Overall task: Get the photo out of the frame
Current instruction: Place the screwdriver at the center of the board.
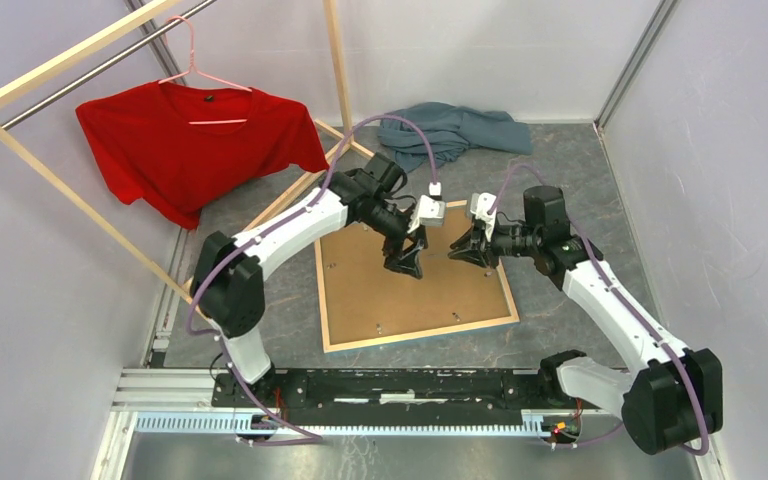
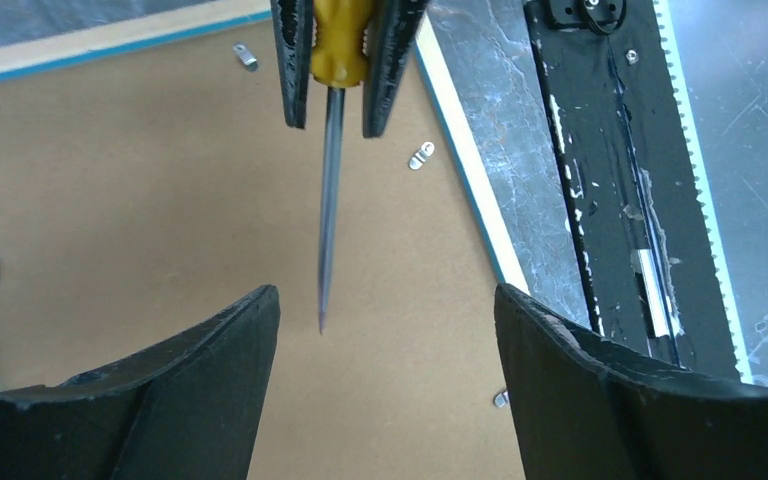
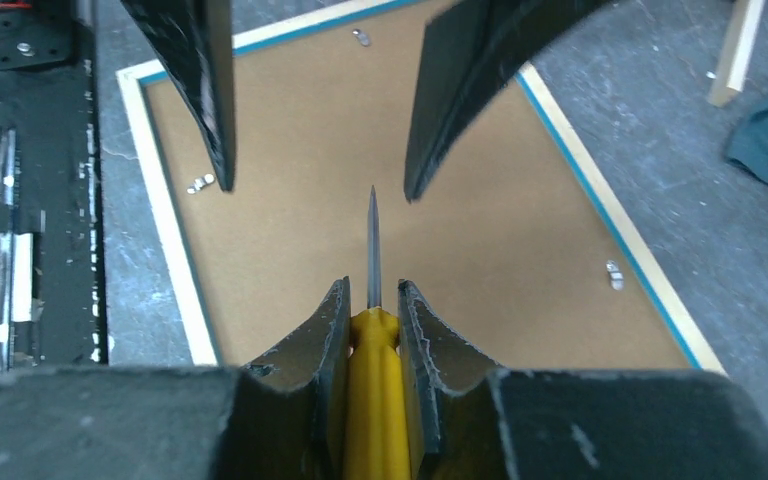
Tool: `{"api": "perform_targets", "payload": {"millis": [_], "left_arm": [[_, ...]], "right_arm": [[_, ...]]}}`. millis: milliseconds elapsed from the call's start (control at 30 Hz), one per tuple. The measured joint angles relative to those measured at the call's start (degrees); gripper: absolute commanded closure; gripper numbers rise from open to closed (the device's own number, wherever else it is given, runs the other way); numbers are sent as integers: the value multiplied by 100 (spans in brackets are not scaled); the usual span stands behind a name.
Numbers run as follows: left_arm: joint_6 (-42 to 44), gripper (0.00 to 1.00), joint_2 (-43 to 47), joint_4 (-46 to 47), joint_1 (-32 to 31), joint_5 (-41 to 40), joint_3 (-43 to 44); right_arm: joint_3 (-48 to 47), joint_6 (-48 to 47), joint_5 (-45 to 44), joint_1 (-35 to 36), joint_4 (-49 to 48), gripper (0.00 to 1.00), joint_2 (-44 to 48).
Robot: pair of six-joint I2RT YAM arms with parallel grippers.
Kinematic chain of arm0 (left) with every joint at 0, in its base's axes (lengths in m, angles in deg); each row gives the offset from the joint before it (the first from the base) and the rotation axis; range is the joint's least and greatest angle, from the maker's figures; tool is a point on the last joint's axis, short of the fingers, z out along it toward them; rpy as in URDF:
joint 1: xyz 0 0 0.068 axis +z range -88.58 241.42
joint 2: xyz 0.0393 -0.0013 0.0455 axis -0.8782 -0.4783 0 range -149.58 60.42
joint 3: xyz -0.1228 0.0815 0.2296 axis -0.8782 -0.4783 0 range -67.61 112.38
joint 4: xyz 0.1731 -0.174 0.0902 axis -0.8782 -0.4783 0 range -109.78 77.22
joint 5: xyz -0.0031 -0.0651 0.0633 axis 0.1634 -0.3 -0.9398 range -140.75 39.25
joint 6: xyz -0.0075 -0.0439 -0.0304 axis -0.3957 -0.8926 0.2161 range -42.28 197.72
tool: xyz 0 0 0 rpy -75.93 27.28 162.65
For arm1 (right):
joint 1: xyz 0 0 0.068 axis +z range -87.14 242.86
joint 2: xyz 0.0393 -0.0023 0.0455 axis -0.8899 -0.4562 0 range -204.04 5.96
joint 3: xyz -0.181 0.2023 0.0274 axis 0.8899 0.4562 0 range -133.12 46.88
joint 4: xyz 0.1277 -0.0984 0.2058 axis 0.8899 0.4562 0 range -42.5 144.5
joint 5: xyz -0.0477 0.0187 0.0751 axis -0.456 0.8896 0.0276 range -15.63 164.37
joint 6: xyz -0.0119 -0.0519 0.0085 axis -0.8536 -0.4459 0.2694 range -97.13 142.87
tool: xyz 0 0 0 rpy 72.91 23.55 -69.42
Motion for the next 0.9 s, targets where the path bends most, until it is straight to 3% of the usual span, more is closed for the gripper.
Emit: {"api": "perform_targets", "payload": {"millis": [133, 300, 333, 367, 467, 500, 567, 633, 733, 833, 900], "left_arm": [[-2, 24, -323, -24, -153, 7, 22], [-87, 40, -442, 44, -199, -4, 20], [-103, 45, -442, 83, -199, -2, 20], [-109, 62, -442, 114, -199, -4, 20], [-195, 91, -442, 186, -199, -7, 17], [-210, 97, -442, 192, -199, -7, 17], [-216, 98, -442, 210, -199, -4, 17], [-225, 98, -442, 258, -203, -15, 0], [-240, 98, -442, 376, -203, -33, -59], [-457, 98, -442, 590, -162, -164, -136], [-671, 98, -442, 767, -59, -286, -181]], "right_arm": [[243, 205, 358, -13, -275, 100, 57], [264, 315, 717, -63, -428, 100, 55], [267, 321, 763, -68, -444, 100, 55], [267, 339, 796, -68, -459, 100, 50], [289, 442, 852, -70, -573, 100, 7], [289, 448, 855, -72, -573, 100, -7], [293, 463, 839, -92, -597, 99, -24], [308, 476, 855, -107, -605, 85, -26], [313, 472, 815, -111, -610, 52, -39], [313, 470, 636, -122, -627, 9, -48], [319, 498, 398, -122, -678, 2, -46]]}}
